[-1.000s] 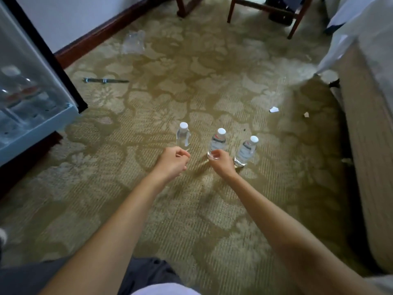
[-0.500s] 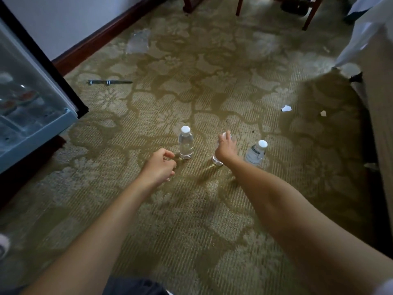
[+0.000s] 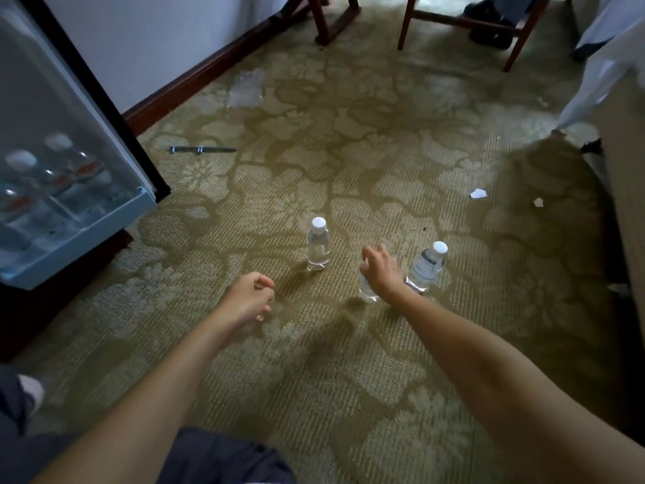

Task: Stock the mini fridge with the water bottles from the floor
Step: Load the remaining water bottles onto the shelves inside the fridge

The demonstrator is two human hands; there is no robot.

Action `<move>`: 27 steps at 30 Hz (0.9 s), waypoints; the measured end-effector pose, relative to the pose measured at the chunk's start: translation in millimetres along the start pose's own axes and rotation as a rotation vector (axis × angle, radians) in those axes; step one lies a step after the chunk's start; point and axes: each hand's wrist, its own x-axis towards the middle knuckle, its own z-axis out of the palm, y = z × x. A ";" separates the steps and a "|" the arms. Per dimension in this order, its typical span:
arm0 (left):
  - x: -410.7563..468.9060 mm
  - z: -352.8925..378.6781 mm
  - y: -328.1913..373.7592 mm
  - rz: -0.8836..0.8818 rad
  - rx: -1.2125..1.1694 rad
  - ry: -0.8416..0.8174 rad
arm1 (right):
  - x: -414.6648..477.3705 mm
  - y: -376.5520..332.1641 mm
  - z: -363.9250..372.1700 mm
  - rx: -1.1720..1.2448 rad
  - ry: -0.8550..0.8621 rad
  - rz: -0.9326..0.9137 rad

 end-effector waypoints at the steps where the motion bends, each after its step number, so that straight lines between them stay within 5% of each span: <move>1: -2.0 -4.5 1.1 0.009 0.001 0.006 | -3.9 -7.7 -3.3 0.003 -0.006 -0.025; 12: -39.0 -75.5 -14.7 0.038 -0.069 0.092 | -43.8 -172.6 -52.9 0.159 -0.052 -0.478; 18: -42.1 -171.7 -35.0 0.027 -0.080 0.238 | -52.4 -297.5 -81.6 0.289 -0.008 -0.675; 27: -77.6 -303.9 -104.3 0.000 -0.158 0.367 | -76.6 -469.8 -67.8 0.352 -0.170 -1.069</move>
